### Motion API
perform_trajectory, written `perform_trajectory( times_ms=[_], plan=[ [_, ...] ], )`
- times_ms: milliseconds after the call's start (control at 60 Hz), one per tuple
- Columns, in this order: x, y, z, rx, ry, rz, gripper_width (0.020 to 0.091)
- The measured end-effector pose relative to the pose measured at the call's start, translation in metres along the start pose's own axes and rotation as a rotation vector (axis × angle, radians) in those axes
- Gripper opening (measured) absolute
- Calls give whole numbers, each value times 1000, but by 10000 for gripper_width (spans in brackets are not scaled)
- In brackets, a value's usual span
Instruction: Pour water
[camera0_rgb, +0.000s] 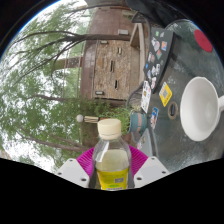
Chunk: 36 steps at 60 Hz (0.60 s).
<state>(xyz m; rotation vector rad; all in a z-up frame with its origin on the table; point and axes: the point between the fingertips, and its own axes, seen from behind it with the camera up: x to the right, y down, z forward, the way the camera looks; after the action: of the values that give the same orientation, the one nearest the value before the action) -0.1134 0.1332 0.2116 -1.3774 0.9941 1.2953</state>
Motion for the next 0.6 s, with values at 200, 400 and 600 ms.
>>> perform_trajectory(
  times_ms=[200,400,600],
  plan=[
    [23,-30,-37,102,-82,623,448],
    [22,-42,-57,194,-174,914,449],
    [18,-20,-52,167,-132,918,448]
  ],
)
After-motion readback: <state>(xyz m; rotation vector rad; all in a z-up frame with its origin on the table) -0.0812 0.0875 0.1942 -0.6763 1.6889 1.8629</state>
